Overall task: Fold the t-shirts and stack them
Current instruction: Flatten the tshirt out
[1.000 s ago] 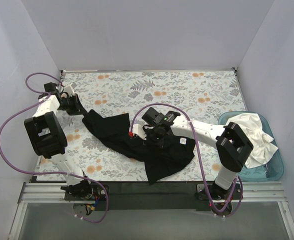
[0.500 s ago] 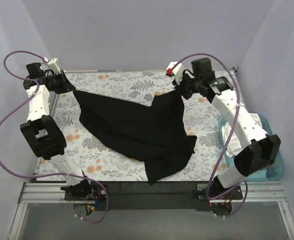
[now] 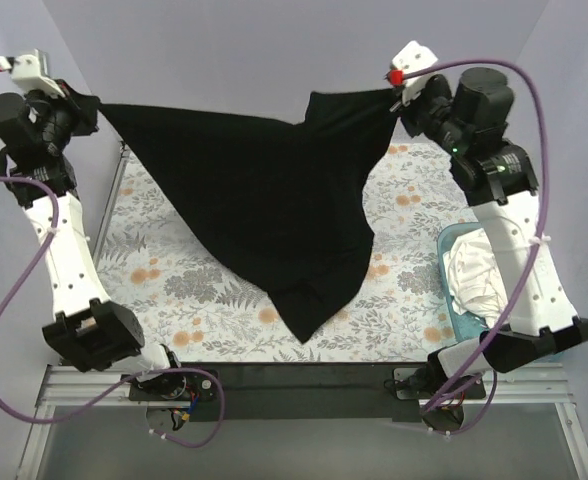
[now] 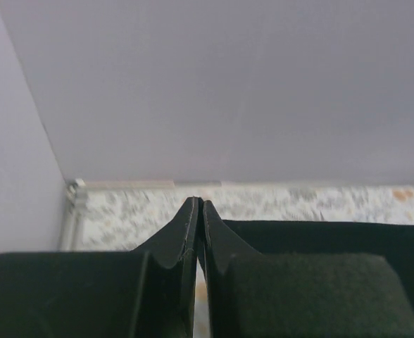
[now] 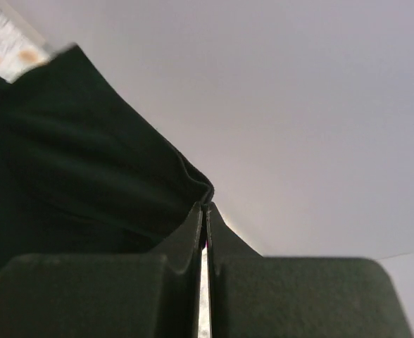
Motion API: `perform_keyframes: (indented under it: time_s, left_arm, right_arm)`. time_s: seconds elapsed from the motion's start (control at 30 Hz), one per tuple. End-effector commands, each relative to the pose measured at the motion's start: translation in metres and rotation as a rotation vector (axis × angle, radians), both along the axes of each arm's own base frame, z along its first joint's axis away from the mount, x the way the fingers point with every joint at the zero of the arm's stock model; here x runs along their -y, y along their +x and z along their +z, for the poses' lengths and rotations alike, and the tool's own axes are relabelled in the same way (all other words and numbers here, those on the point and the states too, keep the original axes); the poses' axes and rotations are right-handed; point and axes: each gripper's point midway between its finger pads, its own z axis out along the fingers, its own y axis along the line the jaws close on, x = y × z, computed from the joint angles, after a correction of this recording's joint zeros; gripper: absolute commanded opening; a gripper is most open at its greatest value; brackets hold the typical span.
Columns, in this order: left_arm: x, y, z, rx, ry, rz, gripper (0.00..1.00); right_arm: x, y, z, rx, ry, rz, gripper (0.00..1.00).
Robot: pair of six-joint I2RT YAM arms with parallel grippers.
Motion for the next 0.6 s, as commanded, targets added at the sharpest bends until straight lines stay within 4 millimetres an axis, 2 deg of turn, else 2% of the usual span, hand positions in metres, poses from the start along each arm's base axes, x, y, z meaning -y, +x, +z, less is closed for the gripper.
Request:
perform_keyframes:
  time_s: [0.0,0.07,0.1,0.13,0.17,0.2,0.23,0.27,0.37,0.4,0.43,0.57]
  left_arm:
    - [-0.001,-0.065,0.132,0.393,0.083,0.146,0.0]
    - [0.002,-0.087,0.159,0.487,0.103,0.18,0.0]
    - [0.007,-0.107,0.174,0.532,0.111,0.202,0.0]
    - [0.005,-0.119,0.189,0.585,0.112,0.243,0.0]
    - [0.006,-0.132,0.201,0.628,0.118,0.266,0.0]
    - [0.01,-0.155,0.216,0.685,0.124,0.299,0.0]
    - [0.011,-0.165,0.222,0.713,0.144,0.321,0.0]
    - [0.014,-0.179,0.232,0.757,0.158,0.34,0.0]
    - [0.018,-0.226,0.255,0.861,0.202,0.433,0.0]
    - [0.019,-0.239,0.26,0.888,0.219,0.46,0.0]
    - [0.023,-0.26,0.268,0.932,0.233,0.489,0.0]
    - [0.029,-0.302,0.285,1.023,0.317,0.579,0.0]
  right_arm:
    - [0.043,-0.051,0.139,0.371,0.178,-0.118,0.01]
    - [0.051,-0.071,0.168,0.45,0.224,-0.123,0.01]
    - [0.058,-0.087,0.183,0.493,0.245,-0.123,0.01]
    - [0.064,-0.104,0.202,0.546,0.271,-0.12,0.01]
    - [0.07,-0.123,0.216,0.59,0.29,-0.119,0.01]
    - [0.075,-0.133,0.224,0.62,0.302,-0.12,0.01]
    - [0.079,-0.146,0.235,0.662,0.318,-0.118,0.01]
    - [0.092,-0.167,0.247,0.709,0.341,-0.143,0.01]
    - [0.105,-0.201,0.265,0.79,0.374,-0.143,0.01]
    - [0.112,-0.221,0.272,0.824,0.394,-0.139,0.01]
    - [0.116,-0.23,0.276,0.844,0.405,-0.141,0.01]
    - [0.129,-0.266,0.287,0.912,0.437,-0.135,0.01]
